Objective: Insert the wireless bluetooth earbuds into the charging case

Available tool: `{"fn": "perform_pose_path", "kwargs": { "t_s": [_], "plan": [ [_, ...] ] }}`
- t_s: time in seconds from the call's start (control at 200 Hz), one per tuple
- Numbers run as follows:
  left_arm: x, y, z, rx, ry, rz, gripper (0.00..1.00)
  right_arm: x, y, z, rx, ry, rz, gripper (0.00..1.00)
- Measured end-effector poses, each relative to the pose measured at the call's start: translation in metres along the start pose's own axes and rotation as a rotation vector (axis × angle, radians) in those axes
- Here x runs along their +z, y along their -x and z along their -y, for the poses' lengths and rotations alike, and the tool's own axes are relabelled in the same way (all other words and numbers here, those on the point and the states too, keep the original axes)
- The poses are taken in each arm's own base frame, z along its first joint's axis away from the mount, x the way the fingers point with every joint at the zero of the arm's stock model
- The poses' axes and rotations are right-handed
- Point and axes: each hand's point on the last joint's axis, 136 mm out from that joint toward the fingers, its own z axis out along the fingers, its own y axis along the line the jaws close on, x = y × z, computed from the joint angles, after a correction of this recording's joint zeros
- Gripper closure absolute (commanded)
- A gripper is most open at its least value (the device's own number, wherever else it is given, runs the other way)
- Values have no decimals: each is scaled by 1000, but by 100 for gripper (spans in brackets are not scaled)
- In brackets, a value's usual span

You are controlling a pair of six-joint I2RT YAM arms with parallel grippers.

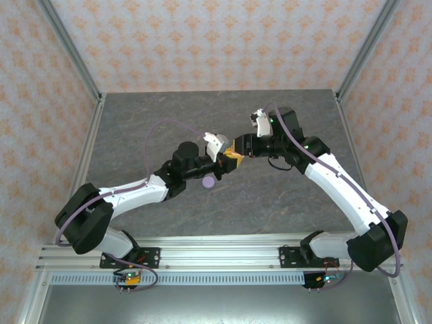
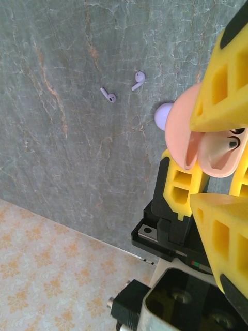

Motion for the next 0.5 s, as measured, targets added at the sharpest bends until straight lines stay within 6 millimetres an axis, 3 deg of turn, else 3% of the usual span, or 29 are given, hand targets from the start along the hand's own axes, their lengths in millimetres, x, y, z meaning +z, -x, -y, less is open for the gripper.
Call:
{"fn": "perform_pose_path", "kwargs": {
  "t_s": [0.355,0.501],
  "plan": [
    [1,3,2,-1,-7,-6,89,1,-1,-2,-8,9,-17,62],
    [1,0,1,-6,-4,-18,89,-2,4,6,-10,-54,17,60]
  ]
}}
